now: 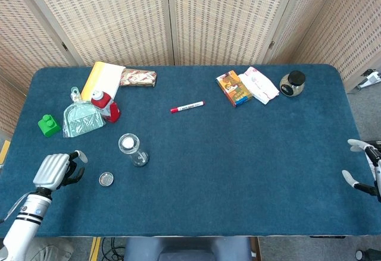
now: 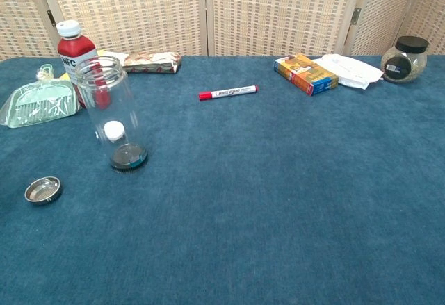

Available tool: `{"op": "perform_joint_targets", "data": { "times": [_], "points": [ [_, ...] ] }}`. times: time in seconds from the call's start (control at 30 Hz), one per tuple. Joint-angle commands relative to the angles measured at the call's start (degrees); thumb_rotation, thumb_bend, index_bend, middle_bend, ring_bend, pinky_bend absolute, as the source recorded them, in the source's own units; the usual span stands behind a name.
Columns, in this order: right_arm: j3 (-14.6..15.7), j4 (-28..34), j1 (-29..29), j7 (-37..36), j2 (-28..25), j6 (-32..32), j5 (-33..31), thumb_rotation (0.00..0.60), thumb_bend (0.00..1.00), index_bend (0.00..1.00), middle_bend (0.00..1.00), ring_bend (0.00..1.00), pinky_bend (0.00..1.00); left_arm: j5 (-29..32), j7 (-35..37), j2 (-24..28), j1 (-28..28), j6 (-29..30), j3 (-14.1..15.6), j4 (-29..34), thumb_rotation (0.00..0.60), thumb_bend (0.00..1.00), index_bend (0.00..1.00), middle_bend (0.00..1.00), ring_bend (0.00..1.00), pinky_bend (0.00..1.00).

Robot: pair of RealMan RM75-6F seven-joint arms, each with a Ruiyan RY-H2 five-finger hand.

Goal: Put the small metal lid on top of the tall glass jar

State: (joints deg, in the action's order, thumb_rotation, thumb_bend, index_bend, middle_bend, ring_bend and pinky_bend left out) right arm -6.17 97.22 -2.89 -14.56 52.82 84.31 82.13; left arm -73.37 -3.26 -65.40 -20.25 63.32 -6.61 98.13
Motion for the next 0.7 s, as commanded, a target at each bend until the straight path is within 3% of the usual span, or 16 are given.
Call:
{"op": "perform_joint_targets", "data": {
  "times": [0.03, 0.27, 0.7],
  "points": [
    [0.0, 0.1, 0.0, 0.1, 0.0, -0.1, -0.1, 0.6, 0.23, 0.26, 0.34, 0.22, 0.33, 1.9, -1.4, -0.4, -1.4, -2.3, 0.4, -0.3, 0.6, 0.39, 0.46, 0.94, 0.91, 1.0],
    [0.0, 0.2, -0.1, 0.0, -0.1, -0.2, 0.1, 0.6, 0.23, 0.26, 0.34, 0.22, 0.33, 3.5, -3.1, -3.0, -2.9, -3.9, 0.6, -1.7, 0.6, 0.28, 0.44, 0.96, 0.93, 1.0],
    [0.0, 0.0, -0.4, 0.2, 0.0, -0.8, 0.1, 0.6, 0.23, 0.26, 0.34, 0.22, 0.33, 4.5, -5.0, -8.0, -4.6, -5.9, 2.1, -5.3, 0.6, 0.28, 0.46, 0.99, 0.95, 1.0]
  ]
}}
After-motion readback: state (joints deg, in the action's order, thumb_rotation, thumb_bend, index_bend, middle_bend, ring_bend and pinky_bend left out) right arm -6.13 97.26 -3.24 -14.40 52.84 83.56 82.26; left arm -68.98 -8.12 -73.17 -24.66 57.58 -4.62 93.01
